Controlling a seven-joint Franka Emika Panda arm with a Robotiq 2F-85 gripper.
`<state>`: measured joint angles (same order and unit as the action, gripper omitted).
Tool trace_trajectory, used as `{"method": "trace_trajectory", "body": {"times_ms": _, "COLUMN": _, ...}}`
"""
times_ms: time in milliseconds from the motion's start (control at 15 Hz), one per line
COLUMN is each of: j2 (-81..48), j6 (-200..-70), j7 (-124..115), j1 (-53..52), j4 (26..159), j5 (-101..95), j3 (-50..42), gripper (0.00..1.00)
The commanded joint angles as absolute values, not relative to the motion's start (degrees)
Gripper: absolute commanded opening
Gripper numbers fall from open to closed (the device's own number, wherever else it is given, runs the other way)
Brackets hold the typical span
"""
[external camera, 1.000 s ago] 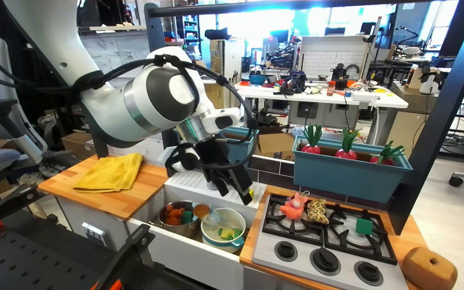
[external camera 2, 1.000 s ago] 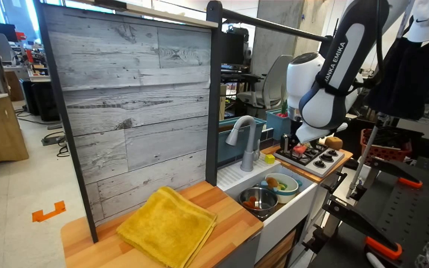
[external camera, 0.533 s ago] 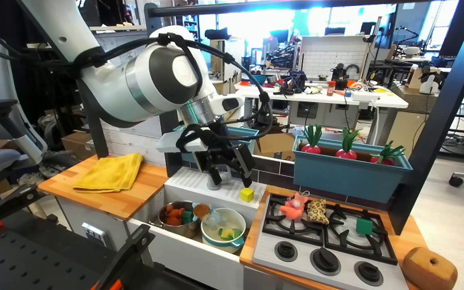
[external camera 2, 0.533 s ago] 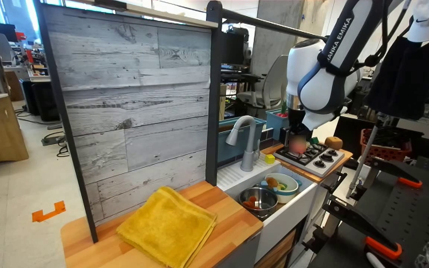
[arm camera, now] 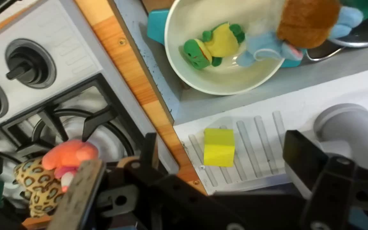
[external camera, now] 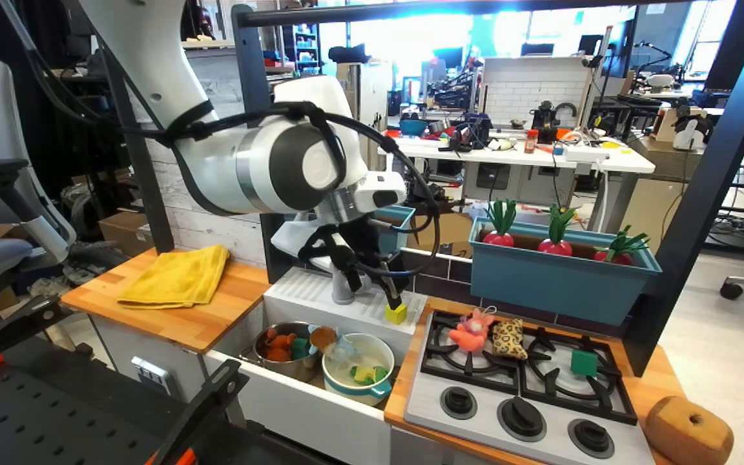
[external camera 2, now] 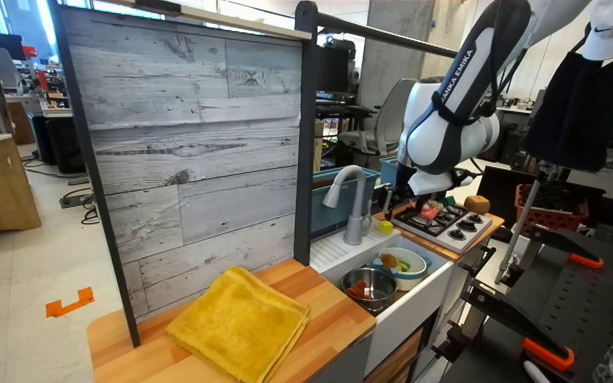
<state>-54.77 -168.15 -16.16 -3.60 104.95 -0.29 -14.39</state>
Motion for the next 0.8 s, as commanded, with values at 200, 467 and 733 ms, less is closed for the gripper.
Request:
{"method": "trace_trajectory", "body": {"times_ms": 200, "j2": -64.6, "j6": -169.1, "j7": -14.3, "j1": 5.8, "j4": 90.0, "j5": 5.2, "j3": -7.8, "gripper": 1.0}}
{"method": "trace_trajectory", "body": {"times_ms": 467, "j2": -68.1, "j6": -168.1, "j7": -14.5, "j1": 6.9, "j4": 85.0, "j5": 5.8, "j3": -7.2, "gripper": 1.0}}
{"method": "trace_trajectory", "body": {"times_ms": 733, "j2": -70.7, "j6": -168.1, "j7": -14.2, "j1": 7.0, "j4": 81.9, "j5": 5.7, "j3": -6.6, "gripper": 1.0}}
